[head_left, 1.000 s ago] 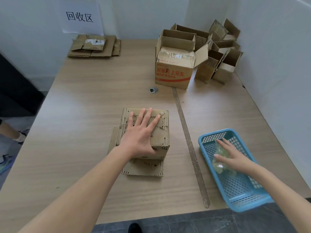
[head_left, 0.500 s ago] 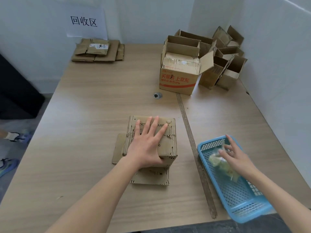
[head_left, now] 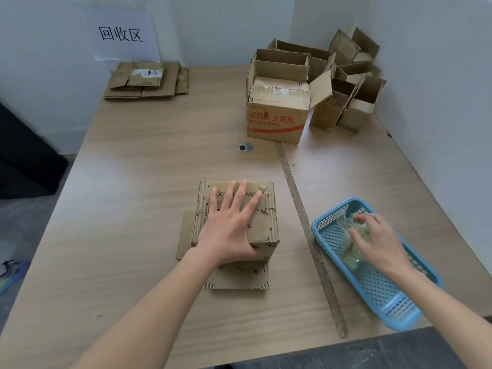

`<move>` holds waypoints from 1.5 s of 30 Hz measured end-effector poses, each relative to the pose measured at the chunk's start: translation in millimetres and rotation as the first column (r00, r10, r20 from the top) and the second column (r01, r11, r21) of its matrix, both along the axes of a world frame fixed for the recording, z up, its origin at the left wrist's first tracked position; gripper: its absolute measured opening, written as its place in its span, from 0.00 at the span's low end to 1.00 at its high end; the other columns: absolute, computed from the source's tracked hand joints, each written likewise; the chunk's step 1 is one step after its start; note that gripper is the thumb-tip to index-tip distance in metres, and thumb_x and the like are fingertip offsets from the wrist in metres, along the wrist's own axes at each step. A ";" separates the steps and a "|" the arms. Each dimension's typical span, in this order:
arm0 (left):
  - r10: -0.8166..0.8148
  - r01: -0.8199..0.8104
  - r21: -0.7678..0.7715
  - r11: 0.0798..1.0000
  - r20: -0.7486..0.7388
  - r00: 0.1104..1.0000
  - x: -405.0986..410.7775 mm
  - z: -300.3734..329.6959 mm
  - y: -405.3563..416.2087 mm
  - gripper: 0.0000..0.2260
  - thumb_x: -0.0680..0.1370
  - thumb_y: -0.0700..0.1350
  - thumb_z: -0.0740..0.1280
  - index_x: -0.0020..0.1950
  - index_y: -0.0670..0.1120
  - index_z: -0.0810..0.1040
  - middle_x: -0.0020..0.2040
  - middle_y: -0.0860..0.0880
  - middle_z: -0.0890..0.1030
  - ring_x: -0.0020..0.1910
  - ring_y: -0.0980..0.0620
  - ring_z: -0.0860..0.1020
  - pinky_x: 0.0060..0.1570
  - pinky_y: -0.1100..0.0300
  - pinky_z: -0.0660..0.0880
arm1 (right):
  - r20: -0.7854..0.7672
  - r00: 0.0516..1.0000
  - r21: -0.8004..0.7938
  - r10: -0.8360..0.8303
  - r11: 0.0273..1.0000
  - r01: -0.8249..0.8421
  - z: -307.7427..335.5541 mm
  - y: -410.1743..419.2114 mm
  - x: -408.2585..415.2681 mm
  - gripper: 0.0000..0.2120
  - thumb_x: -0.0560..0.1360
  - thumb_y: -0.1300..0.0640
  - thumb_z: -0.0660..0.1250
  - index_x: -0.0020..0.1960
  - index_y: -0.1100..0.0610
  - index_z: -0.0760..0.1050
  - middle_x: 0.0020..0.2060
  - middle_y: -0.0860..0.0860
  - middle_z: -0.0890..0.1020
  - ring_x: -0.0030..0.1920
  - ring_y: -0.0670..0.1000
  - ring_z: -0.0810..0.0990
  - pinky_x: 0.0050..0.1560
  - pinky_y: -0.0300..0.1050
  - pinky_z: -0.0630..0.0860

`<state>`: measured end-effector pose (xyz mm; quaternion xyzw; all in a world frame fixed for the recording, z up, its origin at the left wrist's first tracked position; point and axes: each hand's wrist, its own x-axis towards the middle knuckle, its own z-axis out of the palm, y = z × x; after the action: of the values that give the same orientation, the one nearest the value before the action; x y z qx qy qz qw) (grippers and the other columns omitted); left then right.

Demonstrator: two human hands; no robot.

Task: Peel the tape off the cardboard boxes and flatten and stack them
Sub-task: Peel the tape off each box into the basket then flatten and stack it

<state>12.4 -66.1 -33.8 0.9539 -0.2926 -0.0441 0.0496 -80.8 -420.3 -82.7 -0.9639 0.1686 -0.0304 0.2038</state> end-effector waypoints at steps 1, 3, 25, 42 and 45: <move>0.001 -0.001 0.005 1.000 -0.002 1.000 0.1 0.1 0.3 0.58 0.62 0.72 0.67 0.82 0.57 0.37 0.83 0.48 0.36 0.81 0.45 0.33 0.76 0.34 0.35 | -0.003 1.000 -0.017 0.021 1.000 -0.021 1.3 -0.5 -0.2 0.18 0.78 0.49 0.70 0.65 0.54 0.76 0.63 0.49 0.77 0.58 0.52 0.79 0.53 0.53 0.78; 0.001 -0.001 0.008 1.000 -0.003 1.000 0.5 -0.5 0.2 0.59 0.61 0.72 0.67 0.82 0.58 0.36 0.83 0.48 0.36 0.81 0.45 0.33 0.76 0.34 0.35 | -0.011 0.999 -0.025 0.034 0.999 -0.034 5.0 -0.2 -1.1 0.18 0.79 0.48 0.69 0.65 0.53 0.76 0.63 0.48 0.78 0.59 0.52 0.79 0.53 0.51 0.78; 0.326 -0.539 -0.459 0.706 -0.465 0.823 0.8 54.6 60.5 0.18 0.83 0.47 0.65 0.73 0.45 0.75 0.75 0.50 0.71 0.75 0.50 0.68 0.75 0.57 0.61 | -0.092 0.863 0.142 0.497 0.864 -0.483 104.9 162.6 41.6 0.34 0.65 0.43 0.81 0.62 0.42 0.63 0.64 0.39 0.64 0.56 0.48 0.75 0.49 0.53 0.80; 0.507 -0.577 -0.183 0.796 -0.318 0.801 -16.9 42.7 20.8 0.48 0.70 0.54 0.74 0.81 0.51 0.49 0.79 0.49 0.49 0.60 0.39 0.72 0.52 0.50 0.75 | -0.124 0.986 0.159 0.110 0.983 -0.089 104.5 216.3 31.5 0.38 0.66 0.36 0.74 0.68 0.48 0.62 0.61 0.45 0.63 0.59 0.50 0.73 0.50 0.43 0.72; 0.419 -0.565 -0.344 0.750 -0.412 0.809 -9.8 41.1 34.4 0.46 0.71 0.52 0.71 0.82 0.57 0.47 0.81 0.53 0.47 0.70 0.41 0.70 0.61 0.50 0.73 | -0.204 0.976 0.226 0.080 0.974 -0.032 107.4 232.2 44.1 0.58 0.64 0.32 0.72 0.79 0.41 0.36 0.70 0.49 0.61 0.64 0.55 0.74 0.49 0.46 0.71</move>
<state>2.6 -31.7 7.3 0.9394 -0.0179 -0.1087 0.3245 -36.6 -188.0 24.7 -0.9373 0.1644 0.0973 0.2916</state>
